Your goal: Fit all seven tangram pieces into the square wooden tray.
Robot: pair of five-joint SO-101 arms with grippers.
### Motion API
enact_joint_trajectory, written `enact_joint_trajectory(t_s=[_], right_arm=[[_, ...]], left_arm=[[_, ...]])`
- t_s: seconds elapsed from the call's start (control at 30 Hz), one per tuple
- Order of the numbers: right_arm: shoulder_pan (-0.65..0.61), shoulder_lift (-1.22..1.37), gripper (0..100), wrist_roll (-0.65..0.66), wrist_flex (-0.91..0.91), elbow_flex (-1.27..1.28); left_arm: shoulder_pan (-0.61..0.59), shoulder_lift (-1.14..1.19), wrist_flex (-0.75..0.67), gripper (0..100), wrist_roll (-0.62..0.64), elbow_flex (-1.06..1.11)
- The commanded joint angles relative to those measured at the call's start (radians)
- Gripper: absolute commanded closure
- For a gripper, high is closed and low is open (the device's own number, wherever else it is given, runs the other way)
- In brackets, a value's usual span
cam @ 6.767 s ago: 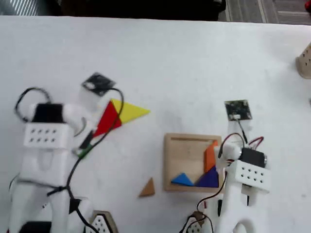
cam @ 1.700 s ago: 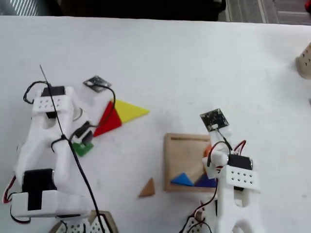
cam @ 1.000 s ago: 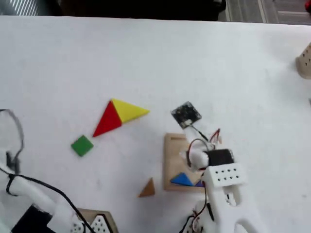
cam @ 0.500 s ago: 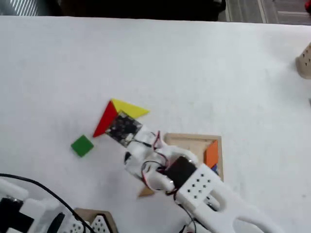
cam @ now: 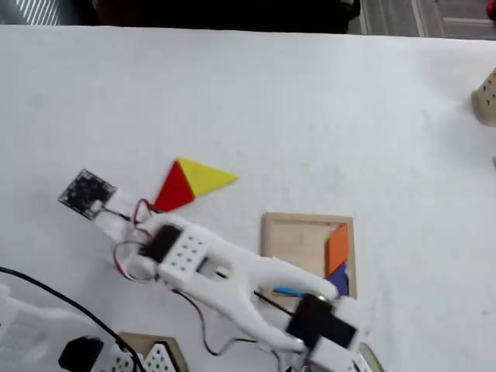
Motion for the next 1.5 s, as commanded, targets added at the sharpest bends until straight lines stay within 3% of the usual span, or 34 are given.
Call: enact_joint_trajectory(t_s=[0.0, 0.23, 0.77, 0.87, 1.0, 1.2, 1.47], right_arm=[[-0.005, 0.214, 69.8, -0.011, -0.021, -0.259], [-0.005, 0.371, 69.6, -0.011, 0.001, -0.362], [0.004, 0.404, 69.7, -0.005, 0.131, -0.388], [0.008, 0.478, 69.7, -0.003, 0.151, -0.489], [0.008, 0.605, 70.4, -0.008, 0.323, -0.703], [0.013, 0.766, 82.4, -0.005, 0.513, -0.977], [0.031, 0.851, 98.1, -0.009, 0.644, -1.135]], left_arm=[[0.004, 0.012, 0.032, 86, 0.012, -0.13], [0.004, 0.036, 0.029, 86, 0.012, -0.175], [0.053, 0.03, 0.074, 86, 0.012, -0.173], [0.065, 0.03, 0.074, 86, 0.012, -0.167], [0.073, 0.03, 0.095, 86, 0.012, -0.169], [0.068, 0.03, 0.109, 86, 0.009, -0.175], [0.065, 0.03, 0.109, 86, 0.006, -0.172]])
